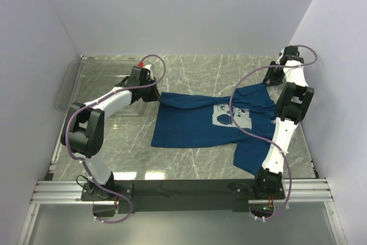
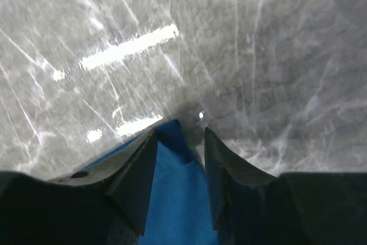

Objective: Fold and stack the t-shirts
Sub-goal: Flatten the tshirt out

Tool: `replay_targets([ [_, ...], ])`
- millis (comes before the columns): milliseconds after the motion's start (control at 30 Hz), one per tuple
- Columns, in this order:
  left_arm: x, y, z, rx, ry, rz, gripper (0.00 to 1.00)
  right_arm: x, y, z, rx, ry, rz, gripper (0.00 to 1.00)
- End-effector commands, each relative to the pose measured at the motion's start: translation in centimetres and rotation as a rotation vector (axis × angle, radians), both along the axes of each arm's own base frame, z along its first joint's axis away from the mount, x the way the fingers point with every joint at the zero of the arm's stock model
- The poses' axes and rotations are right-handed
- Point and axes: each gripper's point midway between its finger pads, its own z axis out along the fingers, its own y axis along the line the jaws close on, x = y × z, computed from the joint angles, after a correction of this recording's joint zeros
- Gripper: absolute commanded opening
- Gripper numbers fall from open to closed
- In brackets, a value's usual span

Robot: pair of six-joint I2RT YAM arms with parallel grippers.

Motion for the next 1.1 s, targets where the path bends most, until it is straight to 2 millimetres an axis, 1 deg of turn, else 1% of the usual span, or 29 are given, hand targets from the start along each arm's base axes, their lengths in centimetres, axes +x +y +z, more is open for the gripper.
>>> replay_targets([
  [0,1.2,-0.8,1.7,-0.027,-0.046,0.0,0.0,0.9,-0.2,0.4,-0.007,-0.022,-0.011,0.43],
  [233,1.0,-0.8,1.2,-0.017,-0.036,-0.005,0.0,1.7,-0.1,1.4,-0.004,-0.058,0.007,0.24],
  [267,1.0,-0.8,1.4,-0.016,-0.04,-0.005,0.0,1.7,-0.1,1.4,-0.003,-0.059,0.011,0.16],
  [333,1.0,-0.7,1.4,-0.011,-0.041,0.001,0.0,1.8,0.1,2.1,0.005,-0.075,0.023,0.06],
  [367,1.1,-0.7,1.5,-0.012,-0.044,0.003,0.0,1.8,0.1,2.5,0.003,-0.083,0.026,0.0],
  [400,1.1,-0.6,1.7,-0.01,-0.049,0.006,0.0,2.0,-0.1,3.7,-0.012,-0.112,0.026,0.0],
  [433,1.2,-0.5,2.0,-0.01,-0.056,0.011,0.0,2.1,-0.4,4.4,-0.035,-0.129,0.026,0.0],
  [467,1.3,-0.4,2.2,-0.005,-0.063,0.016,0.0,1.9,-0.5,4.7,-0.047,-0.134,0.026,0.0],
  [500,1.5,-0.3,2.4,-0.003,-0.068,0.022,0.0,2.3,-0.7,6.8,-0.071,-0.183,0.027,0.0],
  [533,1.7,-0.4,3.0,-0.005,-0.082,0.024,0.0,2.2,-0.8,7.6,-0.08,-0.196,0.032,0.0],
  [567,2.1,0.0,3.4,0.007,-0.097,0.04,0.0,2.0,-0.8,8.1,-0.077,-0.205,0.036,0.0],
  [600,2.3,0.1,3.7,0.012,-0.107,0.048,0.0,2.0,-0.6,10.0,-0.079,-0.244,0.041,0.0],
  [633,2.8,0.1,4.6,0.008,-0.128,0.056,0.0,1.8,-0.5,10.8,-0.074,-0.26,0.043,0.0],
  [667,3.2,0.3,5.0,0.011,-0.139,0.066,0.0,1.3,0.1,10.7,-0.053,-0.258,0.052,0.0],
  [700,3.5,0.6,5.3,0.022,-0.149,0.086,0.0,1.1,0.4,12.8,-0.056,-0.302,0.058,0.0],
  [733,4.2,0.8,6.3,0.02,-0.174,0.102,0.0,0.9,0.5,13.5,-0.045,-0.319,0.056,0.0],
  [767,4.5,1.0,6.7,0.023,-0.186,0.112,0.0,0.2,0.9,13.3,-0.027,-0.31,0.055,0.0],
  [800,5.0,1.4,7.1,0.029,-0.199,0.13,0.0,0.0,1.2,15.5,-0.027,-0.361,0.06,0.0],
  [833,5.5,1.6,7.7,0.028,-0.215,0.14,0.0,-0.3,1.5,16.1,-0.013,-0.375,0.054,0.0],
  [867,5.9,1.8,8.2,0.028,-0.23,0.149,0.0,-0.9,1.4,16.2,0.0,-0.377,0.046,0.0],
  [900,6.4,2.1,8.5,0.03,-0.244,0.16,0.0,-1.1,1.7,18.1,0.016,-0.421,0.043,0.0],
  [967,7.2,2.2,9.6,0.022,-0.27,0.164,0.0,-1.8,1.5,19.1,0.036,-0.443,0.034,0.0],
  [1000,7.5,2.3,9.9,0.021,-0.281,0.165,0.0,-2.2,1.6,20.7,0.046,-0.477,0.039,0.0],
  [1067,8.5,2.5,10.9,0.019,-0.315,0.179,0.0,-2.9,1.3,21.7,0.069,-0.495,0.023,0.0],
])
